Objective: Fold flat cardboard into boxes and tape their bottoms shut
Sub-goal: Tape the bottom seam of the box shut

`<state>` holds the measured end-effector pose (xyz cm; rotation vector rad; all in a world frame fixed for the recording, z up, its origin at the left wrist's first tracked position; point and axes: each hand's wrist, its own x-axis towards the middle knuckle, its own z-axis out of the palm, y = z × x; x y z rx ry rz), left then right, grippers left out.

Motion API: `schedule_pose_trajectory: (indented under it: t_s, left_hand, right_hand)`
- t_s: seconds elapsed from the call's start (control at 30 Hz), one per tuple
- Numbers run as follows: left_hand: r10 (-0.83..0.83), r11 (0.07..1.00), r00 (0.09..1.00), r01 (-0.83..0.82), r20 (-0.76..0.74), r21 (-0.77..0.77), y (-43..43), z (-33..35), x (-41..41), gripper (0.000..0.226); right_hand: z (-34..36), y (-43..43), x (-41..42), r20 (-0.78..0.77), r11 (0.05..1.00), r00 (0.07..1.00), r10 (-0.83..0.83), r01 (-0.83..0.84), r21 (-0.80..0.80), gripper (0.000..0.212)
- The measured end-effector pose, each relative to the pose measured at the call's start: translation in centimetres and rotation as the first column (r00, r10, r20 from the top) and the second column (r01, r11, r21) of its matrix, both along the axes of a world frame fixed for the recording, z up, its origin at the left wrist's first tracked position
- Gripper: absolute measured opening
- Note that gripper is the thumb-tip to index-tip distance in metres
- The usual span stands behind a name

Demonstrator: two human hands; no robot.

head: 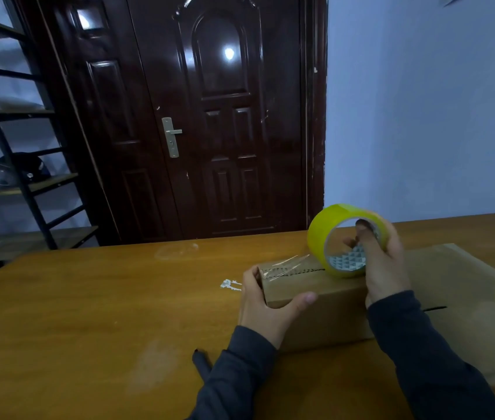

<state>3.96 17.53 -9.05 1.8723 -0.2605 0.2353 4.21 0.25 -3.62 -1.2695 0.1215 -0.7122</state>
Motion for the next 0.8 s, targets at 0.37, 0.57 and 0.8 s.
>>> schedule_pose_trajectory:
  t_s: [0.37, 0.57, 0.8]
  left_hand:
    - [0.004, 1.0, 1.0, -0.004, 0.018, -0.002, 0.5, 0.0, -0.1, 0.112]
    - [0.017, 1.0, 1.0, -0.017, 0.003, -0.005, 0.6, 0.2, -0.1, 0.113]
    - [0.071, 0.995, 0.997, -0.07, -0.011, 0.075, 0.8, 0.3, 0.1, 0.119]
  right_hand:
    - [0.3, 0.1, -0.8, -0.465, 0.934, 0.871, 0.161, -0.286, -0.212, 0.045]
    - [0.3, 0.3, -1.2, -0.413, 0.893, 0.875, 0.254, -0.376, -0.248, 0.014]
    - [0.1, 1.0, -1.2, -0.265, 0.96, 0.961, 0.081, -0.147, -0.239, 0.015]
